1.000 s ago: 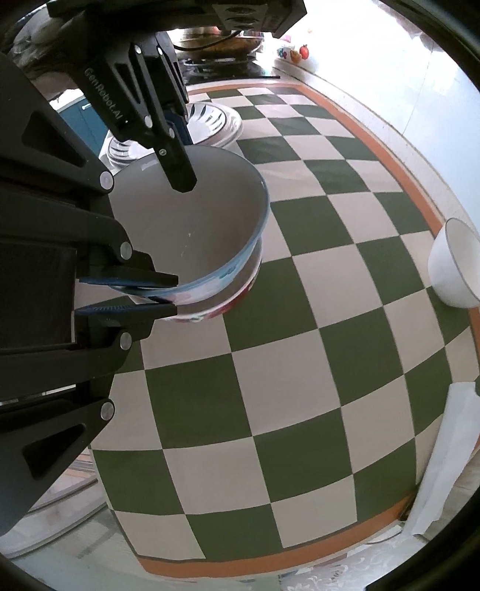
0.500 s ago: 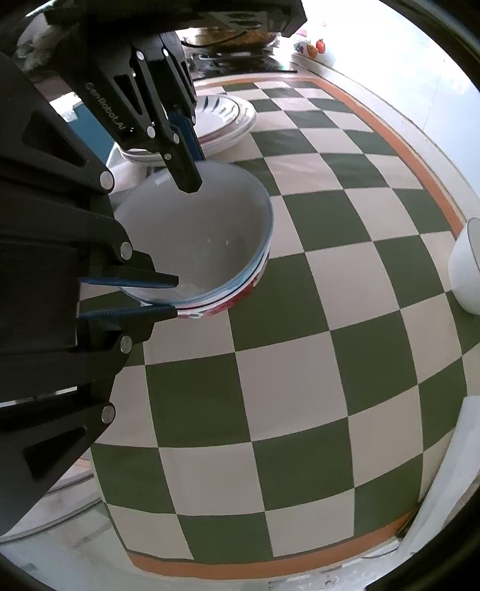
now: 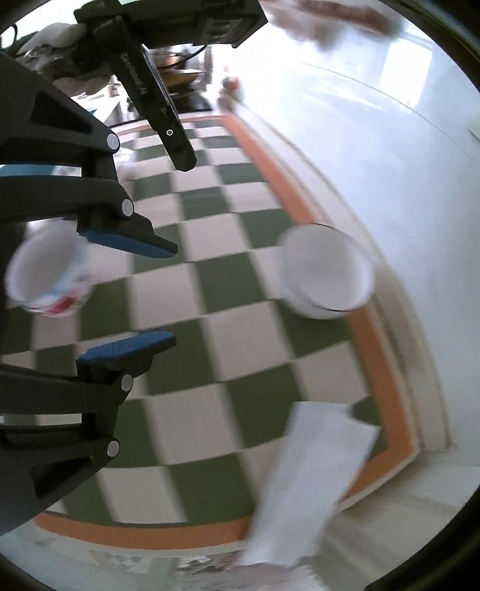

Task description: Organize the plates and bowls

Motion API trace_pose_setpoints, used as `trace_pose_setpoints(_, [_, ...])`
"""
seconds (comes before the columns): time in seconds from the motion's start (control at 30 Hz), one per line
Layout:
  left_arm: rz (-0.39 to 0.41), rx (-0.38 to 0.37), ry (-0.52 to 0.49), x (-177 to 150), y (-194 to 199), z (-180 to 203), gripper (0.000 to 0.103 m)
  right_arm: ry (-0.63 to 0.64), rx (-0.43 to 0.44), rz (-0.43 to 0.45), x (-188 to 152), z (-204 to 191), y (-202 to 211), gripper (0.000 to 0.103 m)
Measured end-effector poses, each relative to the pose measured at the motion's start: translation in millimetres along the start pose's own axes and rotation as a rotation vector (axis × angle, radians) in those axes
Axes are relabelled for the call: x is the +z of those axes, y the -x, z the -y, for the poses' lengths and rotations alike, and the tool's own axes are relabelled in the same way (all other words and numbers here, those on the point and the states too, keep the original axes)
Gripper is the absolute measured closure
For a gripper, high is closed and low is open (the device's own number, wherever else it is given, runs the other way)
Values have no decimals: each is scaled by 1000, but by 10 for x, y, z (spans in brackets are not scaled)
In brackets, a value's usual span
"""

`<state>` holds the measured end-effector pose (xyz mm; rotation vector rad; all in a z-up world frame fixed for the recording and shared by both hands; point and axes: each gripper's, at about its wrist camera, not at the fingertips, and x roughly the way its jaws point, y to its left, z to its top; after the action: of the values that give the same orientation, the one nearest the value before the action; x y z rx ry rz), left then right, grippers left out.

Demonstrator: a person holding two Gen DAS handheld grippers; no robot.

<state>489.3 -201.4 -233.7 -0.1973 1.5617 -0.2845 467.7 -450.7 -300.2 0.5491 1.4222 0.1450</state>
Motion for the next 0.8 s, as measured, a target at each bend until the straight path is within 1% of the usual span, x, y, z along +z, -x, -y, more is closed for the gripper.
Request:
trace_pose_setpoints(0.07, [-10, -22, 35, 262, -123, 30, 79, -5, 0, 16, 251, 21, -49, 58])
trace_pose_setpoints(0.1, [-10, -17, 47, 391, -186, 41, 79, -9, -2, 21, 389, 25, -102, 58])
trace_pose_setpoints(0.17, [-11, -10, 55, 533, -294, 79, 79, -17, -6, 26, 641, 31, -206, 58])
trace_pose_setpoints(0.27, [-41, 5, 64, 720, -482, 104, 79, -15, -14, 23, 903, 23, -347, 58])
trace_pose_setpoints(0.47, [-92, 28, 64, 910, -795, 128, 80, -22, -29, -11, 1202, 78, -657, 58])
trace_pose_setpoints(0.57, [-110, 37, 64, 966, -924, 136, 80, -23, -41, -19, 1274, 87, -765, 59])
trace_pose_setpoints(0.63, [-101, 47, 63, 1006, -975, 134, 82, -23, -46, -26, 1331, 86, -831, 64])
trace_pose_setpoints(0.7, [-99, 58, 62, 1019, -1019, 113, 86, -22, -58, -36, 1371, 96, -912, 80])
trace_pose_setpoints(0.73, [-97, 58, 63, 1020, -1016, 115, 87, -21, -63, -40, 1397, 97, -952, 84])
trace_pose_setpoints(0.77, [-95, 53, 62, 1022, -1017, 112, 88, -21, -64, -44, 1408, 95, -966, 93])
trace_pose_setpoints(0.8, [-94, 48, 63, 1026, -1019, 104, 88, -21, -64, -52, 1424, 95, -997, 93])
